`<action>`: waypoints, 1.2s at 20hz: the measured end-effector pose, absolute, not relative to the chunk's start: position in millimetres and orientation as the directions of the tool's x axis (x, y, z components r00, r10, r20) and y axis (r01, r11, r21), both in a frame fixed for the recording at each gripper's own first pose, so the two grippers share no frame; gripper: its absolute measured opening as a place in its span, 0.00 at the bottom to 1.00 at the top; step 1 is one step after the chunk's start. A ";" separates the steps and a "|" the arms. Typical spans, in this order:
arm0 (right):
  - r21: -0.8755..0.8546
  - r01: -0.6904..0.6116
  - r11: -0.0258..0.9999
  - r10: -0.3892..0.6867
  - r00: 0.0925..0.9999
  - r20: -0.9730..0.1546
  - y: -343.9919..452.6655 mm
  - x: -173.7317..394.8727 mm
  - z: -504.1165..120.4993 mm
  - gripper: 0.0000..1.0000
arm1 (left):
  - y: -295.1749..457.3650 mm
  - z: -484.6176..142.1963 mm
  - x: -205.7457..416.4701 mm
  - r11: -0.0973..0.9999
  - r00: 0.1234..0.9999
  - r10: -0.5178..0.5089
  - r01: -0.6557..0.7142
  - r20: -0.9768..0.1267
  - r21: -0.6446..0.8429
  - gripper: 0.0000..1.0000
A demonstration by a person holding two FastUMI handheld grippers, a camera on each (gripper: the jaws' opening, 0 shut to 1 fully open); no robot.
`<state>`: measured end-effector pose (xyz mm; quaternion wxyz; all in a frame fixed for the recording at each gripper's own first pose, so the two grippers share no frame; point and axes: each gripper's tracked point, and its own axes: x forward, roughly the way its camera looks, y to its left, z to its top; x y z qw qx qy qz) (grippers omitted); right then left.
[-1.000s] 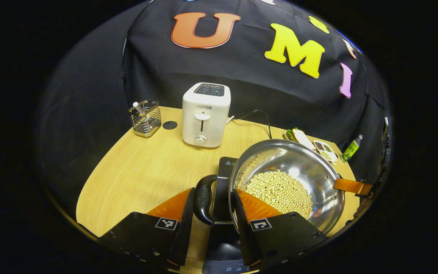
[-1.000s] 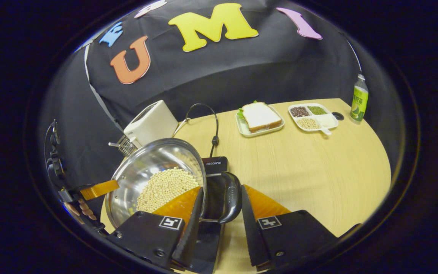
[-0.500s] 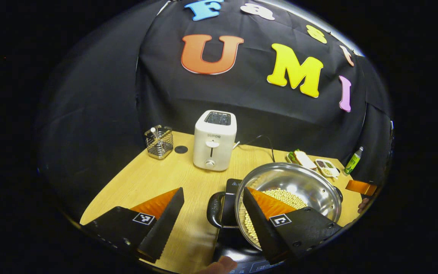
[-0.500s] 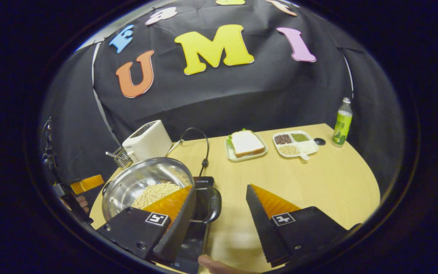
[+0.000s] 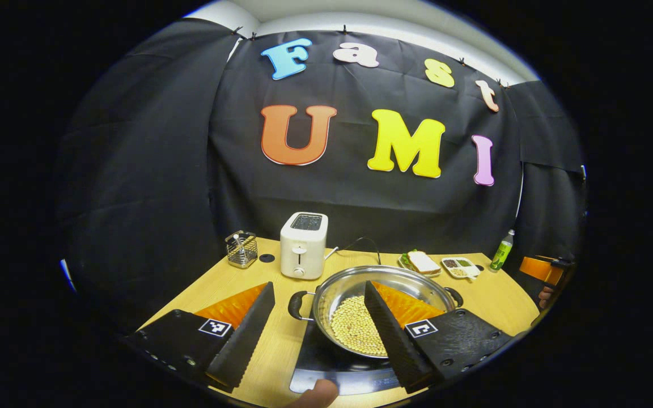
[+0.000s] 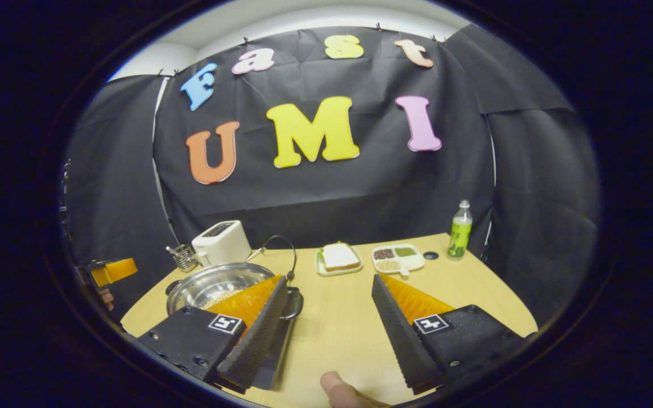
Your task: First push the handle of the pot to place it horizontally, then grasp the pot with both hands and set it on the induction cooktop.
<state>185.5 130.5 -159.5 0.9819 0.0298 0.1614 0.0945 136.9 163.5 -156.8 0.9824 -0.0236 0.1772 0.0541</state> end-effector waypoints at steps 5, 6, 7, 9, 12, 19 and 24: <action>0.071 -0.122 0.990 0.133 0.974 -0.181 90.1 125.3 -94.3 0.98 | 122.6 -111.4 89.0 0.996 0.958 0.082 -0.084 -0.274 0.002 0.95; 0.067 -0.108 0.992 0.118 0.979 -0.164 80.4 111.9 -83.6 0.98 | 114.5 -101.1 78.7 0.997 0.965 0.073 -0.075 -0.251 0.002 0.95; 0.070 -0.101 0.992 0.110 0.984 -0.140 72.3 98.1 -72.4 0.97 | 105.7 -91.2 69.3 0.998 0.972 0.058 -0.058 -0.228 0.004 0.95; 0.057 -0.075 0.996 0.081 0.990 -0.116 54.6 71.9 -55.5 0.96 | 92.9 -68.7 49.2 0.999 0.983 0.049 -0.047 -0.175 0.014 0.95; 0.019 -0.044 0.999 0.045 0.995 -0.087 35.3 39.0 -37.9 0.96 | 78.8 -44.1 26.2 0.999 0.993 0.034 -0.032 -0.118 0.013 0.95; 0.014 -0.007 1.000 0.007 1.000 -0.003 9.4 -14.8 -31.0 0.98 | 51.7 -37.2 -27.1 1.000 1.000 0.014 -0.014 -0.022 0.011 0.95; 0.035 -0.043 0.998 0.042 0.999 0.019 -2.0 -29.8 -34.7 0.98 | 36.6 -34.5 -37.6 0.999 1.000 -0.009 0.009 -0.003 0.032 0.95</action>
